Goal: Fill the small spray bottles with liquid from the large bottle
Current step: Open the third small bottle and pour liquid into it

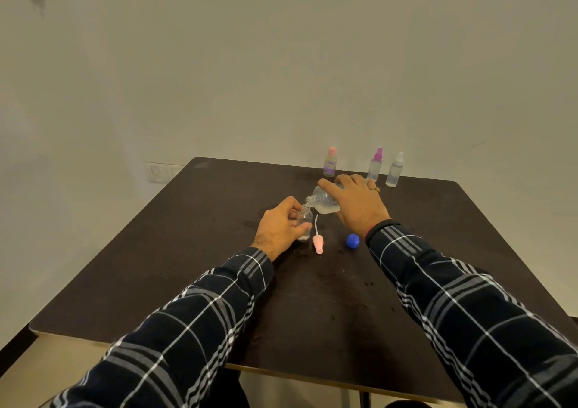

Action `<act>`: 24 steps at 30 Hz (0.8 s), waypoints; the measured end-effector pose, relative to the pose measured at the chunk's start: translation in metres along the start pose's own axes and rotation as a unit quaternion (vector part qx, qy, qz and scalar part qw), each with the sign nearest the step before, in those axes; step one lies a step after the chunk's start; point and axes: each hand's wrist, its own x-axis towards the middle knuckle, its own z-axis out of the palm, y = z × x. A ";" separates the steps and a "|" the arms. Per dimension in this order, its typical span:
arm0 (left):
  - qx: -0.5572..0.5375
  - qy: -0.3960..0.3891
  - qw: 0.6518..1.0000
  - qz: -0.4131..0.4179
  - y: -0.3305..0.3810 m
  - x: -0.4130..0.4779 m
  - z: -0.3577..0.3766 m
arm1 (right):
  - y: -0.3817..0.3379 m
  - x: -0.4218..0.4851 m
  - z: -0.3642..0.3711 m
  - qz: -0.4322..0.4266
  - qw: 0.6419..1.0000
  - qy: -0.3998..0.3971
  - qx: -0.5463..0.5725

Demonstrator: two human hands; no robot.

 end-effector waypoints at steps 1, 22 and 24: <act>-0.002 -0.001 1.000 -0.001 0.000 0.000 0.000 | 0.000 0.000 0.000 -0.001 1.000 0.000 -0.001; -0.012 -0.005 1.000 -0.003 0.001 -0.002 0.000 | 0.001 0.001 0.004 0.000 1.000 0.001 0.003; -0.011 -0.003 1.000 0.000 0.001 -0.002 0.000 | 0.001 0.001 0.004 0.000 1.000 0.002 0.001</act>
